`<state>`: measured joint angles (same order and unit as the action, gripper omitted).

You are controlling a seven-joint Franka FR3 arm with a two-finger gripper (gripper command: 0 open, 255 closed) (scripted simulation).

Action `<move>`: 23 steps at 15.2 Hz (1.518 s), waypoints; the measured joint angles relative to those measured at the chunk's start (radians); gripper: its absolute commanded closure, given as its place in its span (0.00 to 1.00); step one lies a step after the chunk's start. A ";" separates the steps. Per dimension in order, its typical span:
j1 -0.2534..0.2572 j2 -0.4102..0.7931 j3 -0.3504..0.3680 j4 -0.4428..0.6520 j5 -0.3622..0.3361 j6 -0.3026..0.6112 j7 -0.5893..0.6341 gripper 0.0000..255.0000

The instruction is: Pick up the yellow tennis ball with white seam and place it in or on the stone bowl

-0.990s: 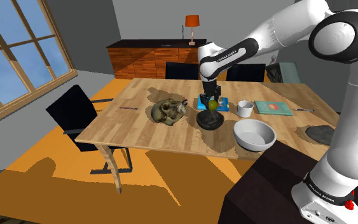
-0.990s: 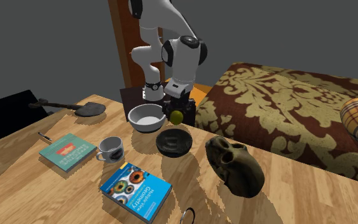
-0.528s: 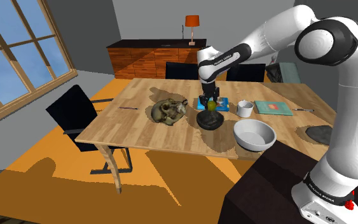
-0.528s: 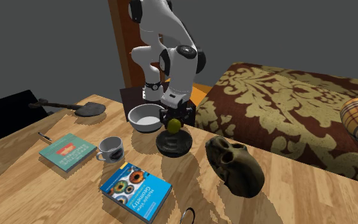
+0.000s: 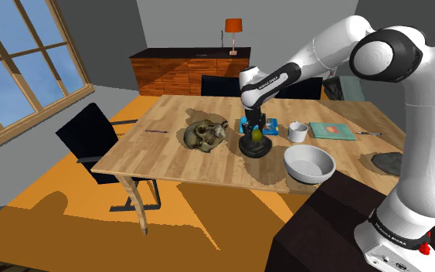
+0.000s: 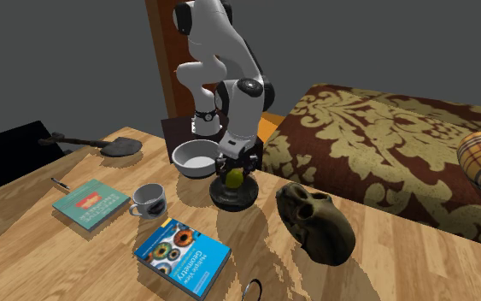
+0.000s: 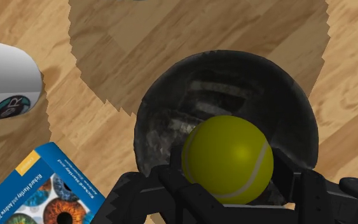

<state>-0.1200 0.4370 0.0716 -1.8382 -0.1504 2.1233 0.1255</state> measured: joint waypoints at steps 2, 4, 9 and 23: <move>0.001 0.008 0.000 -0.001 -0.001 0.009 0.002 1.00; 0.001 0.009 0.000 -0.002 -0.001 0.011 0.002 1.00; 0.001 0.009 0.000 -0.002 -0.002 0.011 0.003 0.00; 0.006 -0.037 0.006 0.063 0.010 -0.100 -0.005 0.00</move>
<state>-0.1145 0.4001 0.0780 -1.7749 -0.1404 2.0237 0.1205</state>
